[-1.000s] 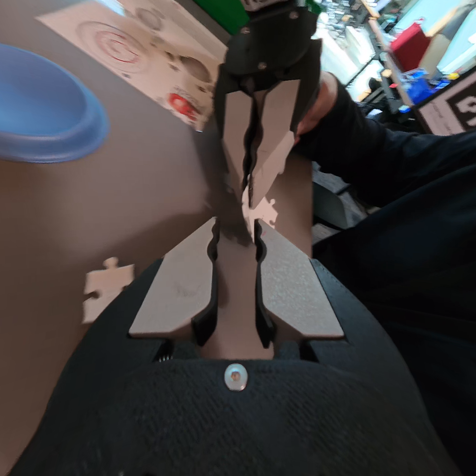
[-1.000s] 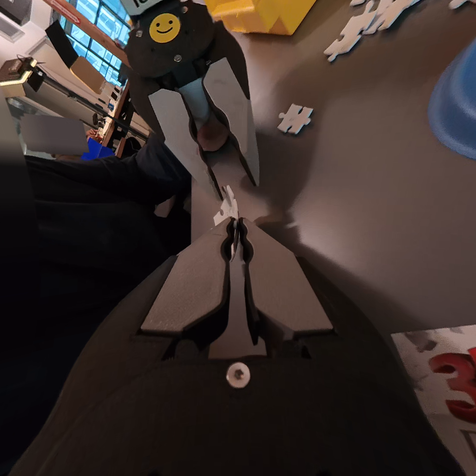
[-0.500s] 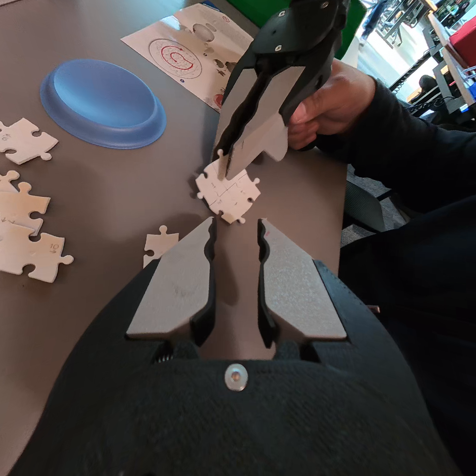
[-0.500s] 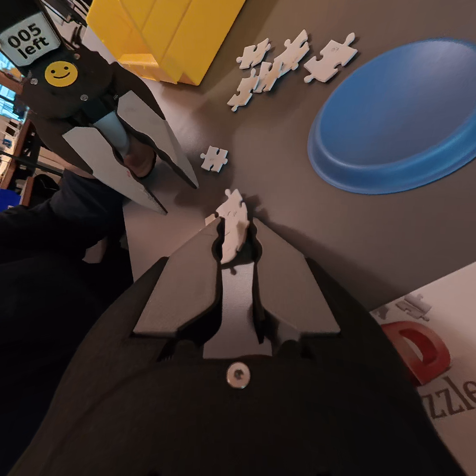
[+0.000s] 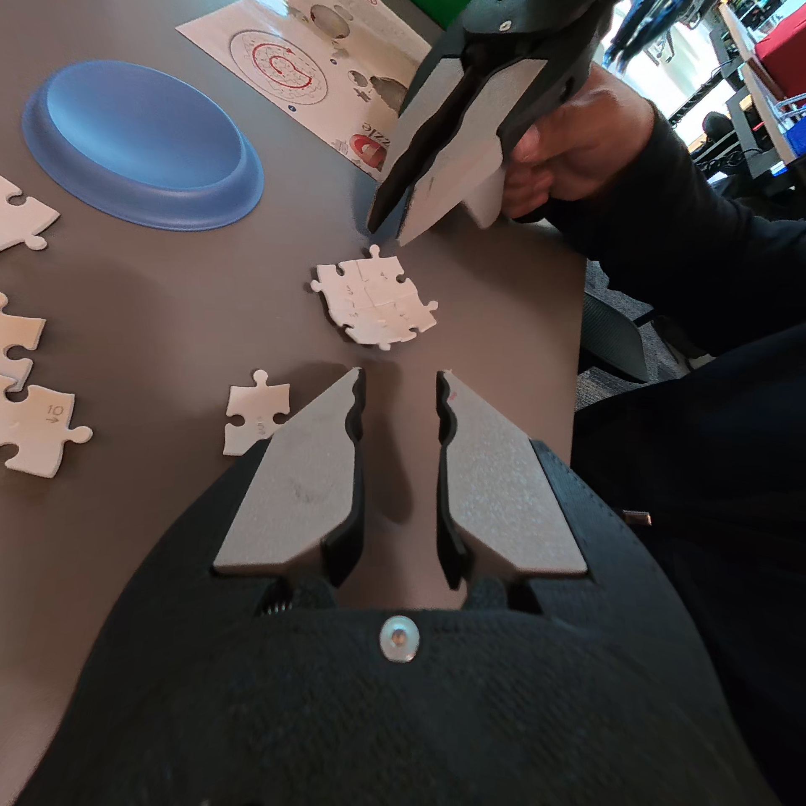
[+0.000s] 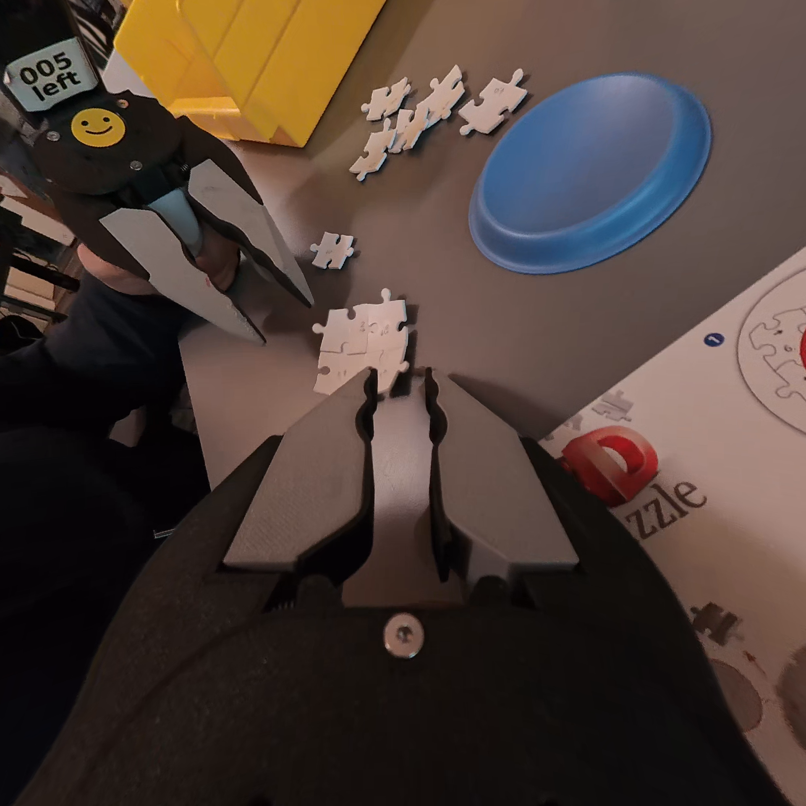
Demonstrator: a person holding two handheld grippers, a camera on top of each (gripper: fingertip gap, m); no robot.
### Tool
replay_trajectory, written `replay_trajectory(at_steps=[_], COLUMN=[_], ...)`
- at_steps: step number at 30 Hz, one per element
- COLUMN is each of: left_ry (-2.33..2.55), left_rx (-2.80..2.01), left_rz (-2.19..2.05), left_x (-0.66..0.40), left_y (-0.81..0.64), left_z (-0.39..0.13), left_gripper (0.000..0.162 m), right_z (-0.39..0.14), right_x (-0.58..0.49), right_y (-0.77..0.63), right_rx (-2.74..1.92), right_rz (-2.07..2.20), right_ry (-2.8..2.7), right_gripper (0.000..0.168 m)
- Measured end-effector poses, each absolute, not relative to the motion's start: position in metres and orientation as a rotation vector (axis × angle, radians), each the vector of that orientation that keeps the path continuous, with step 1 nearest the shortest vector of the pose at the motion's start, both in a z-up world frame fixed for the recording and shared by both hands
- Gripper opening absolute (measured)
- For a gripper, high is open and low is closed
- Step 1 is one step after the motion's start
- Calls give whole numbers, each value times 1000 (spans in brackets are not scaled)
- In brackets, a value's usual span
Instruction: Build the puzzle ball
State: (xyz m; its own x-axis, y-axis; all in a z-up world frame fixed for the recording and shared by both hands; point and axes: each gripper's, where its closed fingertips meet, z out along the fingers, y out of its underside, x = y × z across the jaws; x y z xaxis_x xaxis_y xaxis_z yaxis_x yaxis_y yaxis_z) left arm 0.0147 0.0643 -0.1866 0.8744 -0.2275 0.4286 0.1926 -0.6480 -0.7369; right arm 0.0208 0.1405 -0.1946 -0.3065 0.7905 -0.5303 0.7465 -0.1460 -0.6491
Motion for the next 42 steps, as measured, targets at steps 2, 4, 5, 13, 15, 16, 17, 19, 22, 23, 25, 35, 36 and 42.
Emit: replay_trajectory(at_steps=[2, 4, 5, 13, 15, 16, 17, 19, 22, 23, 25, 35, 36, 42], left_ry=[23, 21, 21, 23, 18, 14, 9, -2, -11, -8, 1, 42, 43, 49], left_rx=[-2189, -2192, -2194, -2203, -2192, -2182, -2170, -2142, -2116, -2114, -2109, -2084, -2084, -2093], left_rz=[-631, -633, -631, -615, -631, -641, -651, -668, -677, -671, -647, -570, -573, -574], left_x=[15, 15, 16, 16, 16, 15, 15, 13, 12, 12, 12, 13, 13, 14], left_y=[64, 64, 65, 66, 67, 67, 67, 68, 69, 69, 69, 68, 68, 68], left_z=[-187, -188, -188, -190, -189, -187, -186, -182, -178, -178, -177, -172, -172, -174], left_gripper=[30, 30, 30, 29, 29, 29, 29, 29, 29, 29, 29, 29, 29, 29], right_z=[-195, -197, -198, -195, -192, -192, -192, -192, -189, -190, -192, -194, -193, -192], right_x=[25, 29, 30, 42, 48, 50, 51, 49, 44, 42, 40, 45, 43, 33], right_y=[140, 137, 136, 128, 123, 121, 121, 122, 122, 122, 119, 113, 117, 129], right_rx=[-1813, -1795, -1783, -1674, -1624, -1607, -1600, -1587, -1535, -1530, -1522, -1424, -1433, -1470], right_rz=[1466, 1444, 1432, 1421, 1449, 1452, 1441, 1417, 1404, 1399, 1380, 1328, 1327, 1333], right_ry=[-2027, -2045, -2054, -2111, -2136, -2144, -2144, -2135, -2129, -2131, -2154, -2222, -2197, -2163], right_gripper=[19, 19, 18, 18, 18, 18, 18, 18, 18, 20, 23, 22, 22, 26])
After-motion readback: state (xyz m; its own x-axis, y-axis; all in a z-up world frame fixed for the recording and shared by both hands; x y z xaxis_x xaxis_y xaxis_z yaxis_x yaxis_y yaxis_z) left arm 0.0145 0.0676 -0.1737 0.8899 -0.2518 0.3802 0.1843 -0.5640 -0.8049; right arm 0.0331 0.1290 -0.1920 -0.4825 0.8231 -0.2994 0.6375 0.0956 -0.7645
